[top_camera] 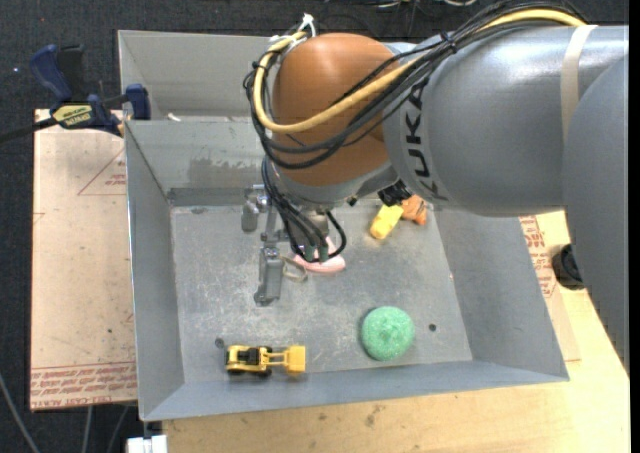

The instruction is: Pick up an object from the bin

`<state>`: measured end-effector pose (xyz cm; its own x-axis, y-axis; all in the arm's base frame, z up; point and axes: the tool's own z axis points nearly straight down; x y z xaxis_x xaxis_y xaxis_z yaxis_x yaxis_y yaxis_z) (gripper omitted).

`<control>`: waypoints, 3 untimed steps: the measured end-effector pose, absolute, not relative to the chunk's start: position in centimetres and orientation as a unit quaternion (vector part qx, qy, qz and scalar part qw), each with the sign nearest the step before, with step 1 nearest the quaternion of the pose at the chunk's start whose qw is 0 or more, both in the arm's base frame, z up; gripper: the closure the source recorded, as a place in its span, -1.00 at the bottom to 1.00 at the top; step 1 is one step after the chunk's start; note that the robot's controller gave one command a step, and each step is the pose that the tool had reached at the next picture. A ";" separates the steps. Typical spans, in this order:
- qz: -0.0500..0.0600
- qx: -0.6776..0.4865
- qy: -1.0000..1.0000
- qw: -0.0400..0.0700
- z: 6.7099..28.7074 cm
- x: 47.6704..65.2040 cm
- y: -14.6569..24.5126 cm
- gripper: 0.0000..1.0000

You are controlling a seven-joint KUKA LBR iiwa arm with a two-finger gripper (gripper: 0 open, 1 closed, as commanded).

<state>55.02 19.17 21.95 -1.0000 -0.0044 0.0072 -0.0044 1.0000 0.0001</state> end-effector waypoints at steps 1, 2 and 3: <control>-0.001 0.000 -1.000 0.000 22.4 55.2 19.1 -1.00; -0.001 -0.016 -1.000 -0.002 16.7 53.2 19.1 -1.00; -0.001 -0.021 -1.000 0.000 12.3 52.0 13.5 -1.00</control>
Offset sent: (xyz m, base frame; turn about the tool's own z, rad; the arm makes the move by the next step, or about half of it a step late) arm -0.0532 -0.0012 -0.1495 0.0926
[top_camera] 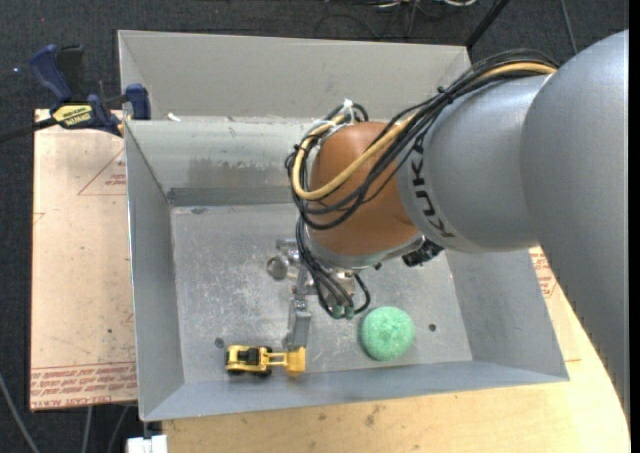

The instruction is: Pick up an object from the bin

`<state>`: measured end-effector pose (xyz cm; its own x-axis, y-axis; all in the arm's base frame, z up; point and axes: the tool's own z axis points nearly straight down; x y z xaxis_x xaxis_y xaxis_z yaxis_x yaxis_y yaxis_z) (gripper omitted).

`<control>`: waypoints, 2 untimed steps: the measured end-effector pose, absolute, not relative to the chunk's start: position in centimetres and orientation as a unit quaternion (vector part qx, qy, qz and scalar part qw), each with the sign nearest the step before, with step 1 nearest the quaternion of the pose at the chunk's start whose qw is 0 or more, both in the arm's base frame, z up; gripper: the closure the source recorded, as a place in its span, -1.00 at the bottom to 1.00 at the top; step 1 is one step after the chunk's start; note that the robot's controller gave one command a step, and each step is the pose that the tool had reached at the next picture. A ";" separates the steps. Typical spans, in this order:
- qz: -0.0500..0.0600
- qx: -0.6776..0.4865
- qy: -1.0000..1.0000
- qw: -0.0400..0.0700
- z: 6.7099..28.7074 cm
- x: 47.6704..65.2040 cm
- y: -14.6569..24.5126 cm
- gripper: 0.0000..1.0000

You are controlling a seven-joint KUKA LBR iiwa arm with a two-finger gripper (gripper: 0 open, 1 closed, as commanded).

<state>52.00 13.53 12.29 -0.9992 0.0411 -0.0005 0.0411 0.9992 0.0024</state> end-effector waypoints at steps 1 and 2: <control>-0.001 0.040 0.999 -0.002 11.1 51.7 10.1 -1.00; 0.000 -0.016 1.000 0.001 8.5 49.7 14.9 -1.00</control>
Offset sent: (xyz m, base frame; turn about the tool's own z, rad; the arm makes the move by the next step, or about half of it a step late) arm -0.0352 0.0356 -0.0529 -0.1201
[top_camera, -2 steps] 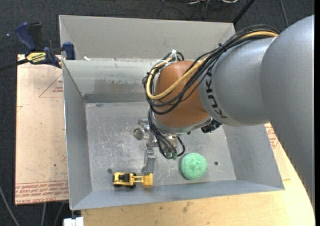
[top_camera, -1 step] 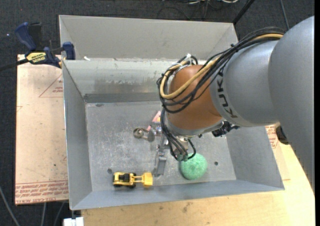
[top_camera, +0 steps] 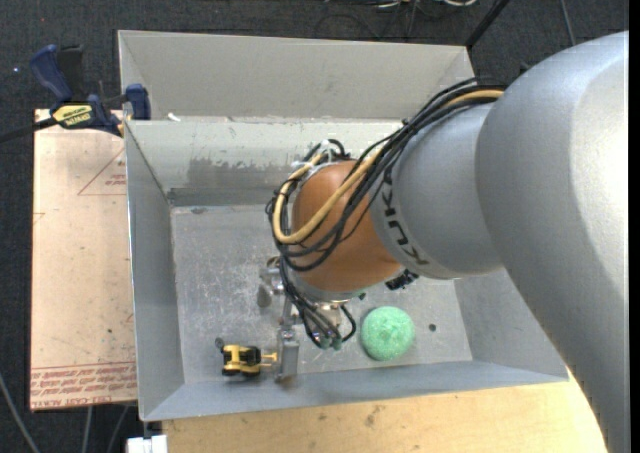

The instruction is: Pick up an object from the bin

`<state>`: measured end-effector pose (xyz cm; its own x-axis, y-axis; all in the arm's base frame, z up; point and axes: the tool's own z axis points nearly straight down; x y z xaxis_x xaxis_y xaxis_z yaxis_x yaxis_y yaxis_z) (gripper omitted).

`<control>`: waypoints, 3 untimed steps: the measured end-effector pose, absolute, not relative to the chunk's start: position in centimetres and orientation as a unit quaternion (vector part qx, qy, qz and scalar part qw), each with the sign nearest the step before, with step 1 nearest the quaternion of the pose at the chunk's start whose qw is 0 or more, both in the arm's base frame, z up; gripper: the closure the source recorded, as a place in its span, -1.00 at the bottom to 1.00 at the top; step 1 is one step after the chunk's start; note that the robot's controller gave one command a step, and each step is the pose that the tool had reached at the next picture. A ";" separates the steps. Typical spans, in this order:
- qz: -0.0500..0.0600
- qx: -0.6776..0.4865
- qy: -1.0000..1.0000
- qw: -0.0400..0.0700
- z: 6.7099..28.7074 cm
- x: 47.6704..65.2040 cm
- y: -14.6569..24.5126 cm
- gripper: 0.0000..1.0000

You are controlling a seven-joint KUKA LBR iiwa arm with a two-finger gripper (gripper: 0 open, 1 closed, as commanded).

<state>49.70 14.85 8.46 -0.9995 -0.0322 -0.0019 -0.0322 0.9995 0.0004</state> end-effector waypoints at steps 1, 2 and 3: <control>0.001 -0.121 0.993 0.001 7.3 50.5 18.7 -1.00; 0.002 -0.131 0.991 0.003 7.2 49.5 19.3 -1.00; 0.001 -0.191 0.981 0.000 7.0 48.2 17.6 1.00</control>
Offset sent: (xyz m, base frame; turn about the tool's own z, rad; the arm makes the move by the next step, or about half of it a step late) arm -0.0175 0.0436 -0.0146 -0.2261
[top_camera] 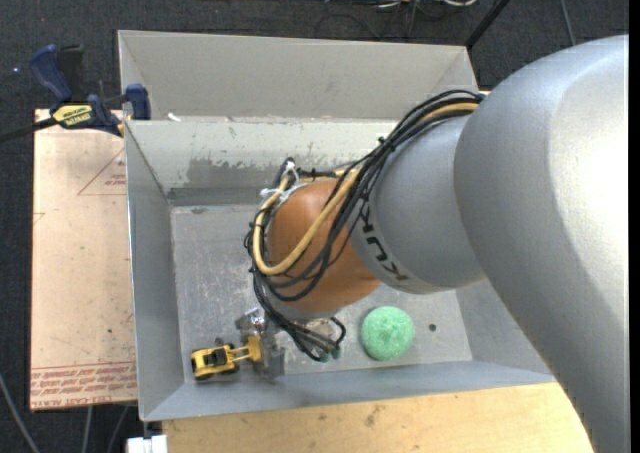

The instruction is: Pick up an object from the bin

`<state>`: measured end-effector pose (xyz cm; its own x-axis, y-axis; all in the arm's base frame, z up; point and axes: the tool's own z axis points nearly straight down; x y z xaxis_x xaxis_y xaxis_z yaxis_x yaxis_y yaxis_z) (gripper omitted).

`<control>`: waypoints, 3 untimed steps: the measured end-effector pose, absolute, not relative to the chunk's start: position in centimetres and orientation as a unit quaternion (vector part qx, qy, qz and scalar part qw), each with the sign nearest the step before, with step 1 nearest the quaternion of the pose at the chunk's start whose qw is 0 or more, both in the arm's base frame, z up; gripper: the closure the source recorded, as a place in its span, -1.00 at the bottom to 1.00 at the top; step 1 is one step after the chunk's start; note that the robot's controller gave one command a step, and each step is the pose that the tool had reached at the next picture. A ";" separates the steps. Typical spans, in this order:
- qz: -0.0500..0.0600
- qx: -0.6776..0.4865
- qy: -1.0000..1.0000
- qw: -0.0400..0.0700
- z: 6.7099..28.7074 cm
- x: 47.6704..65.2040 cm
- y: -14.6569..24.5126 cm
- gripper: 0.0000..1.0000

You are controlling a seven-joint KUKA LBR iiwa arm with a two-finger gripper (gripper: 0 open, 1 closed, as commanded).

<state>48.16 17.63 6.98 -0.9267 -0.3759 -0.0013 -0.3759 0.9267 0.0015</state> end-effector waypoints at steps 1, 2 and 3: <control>0.001 -0.191 0.981 0.000 7.0 48.2 17.6 1.00; 0.001 -0.201 0.980 0.000 8.8 48.5 18.3 1.00; 0.001 -0.201 0.980 0.001 11.6 49.4 18.3 1.00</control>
Offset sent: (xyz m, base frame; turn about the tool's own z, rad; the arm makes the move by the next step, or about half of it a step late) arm 0.0040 0.0089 0.0241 -0.0299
